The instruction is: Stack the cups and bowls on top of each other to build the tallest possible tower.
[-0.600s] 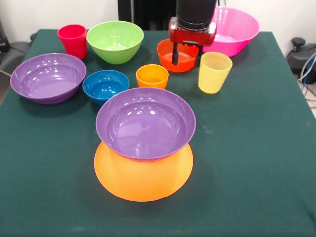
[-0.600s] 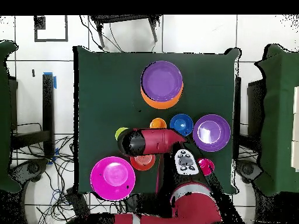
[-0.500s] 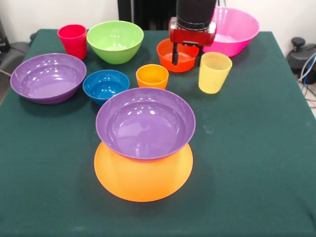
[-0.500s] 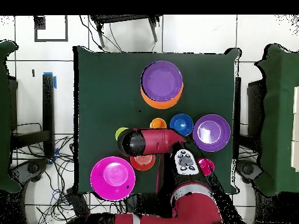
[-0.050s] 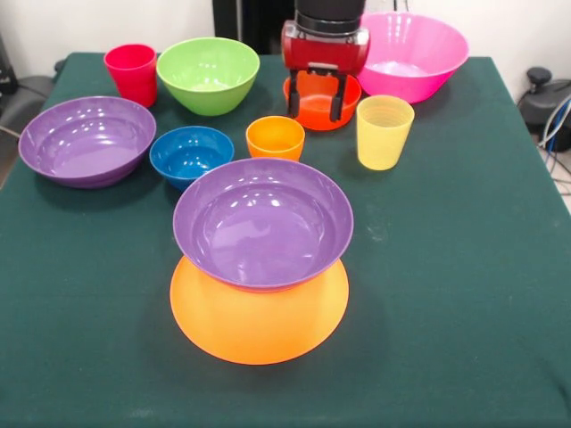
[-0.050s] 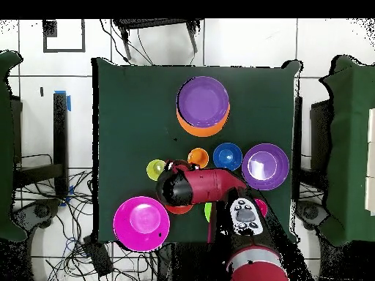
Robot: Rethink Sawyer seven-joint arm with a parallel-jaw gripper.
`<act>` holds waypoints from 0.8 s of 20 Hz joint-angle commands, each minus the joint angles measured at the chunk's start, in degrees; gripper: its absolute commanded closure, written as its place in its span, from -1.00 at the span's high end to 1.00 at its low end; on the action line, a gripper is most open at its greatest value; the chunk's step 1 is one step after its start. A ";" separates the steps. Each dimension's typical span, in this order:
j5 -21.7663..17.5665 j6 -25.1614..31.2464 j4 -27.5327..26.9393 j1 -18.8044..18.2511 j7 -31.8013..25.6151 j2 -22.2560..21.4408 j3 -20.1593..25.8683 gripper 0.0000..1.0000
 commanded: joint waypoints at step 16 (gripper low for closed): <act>-7.17 -11.74 1.66 -1.22 3.21 10.62 -1.69 1.00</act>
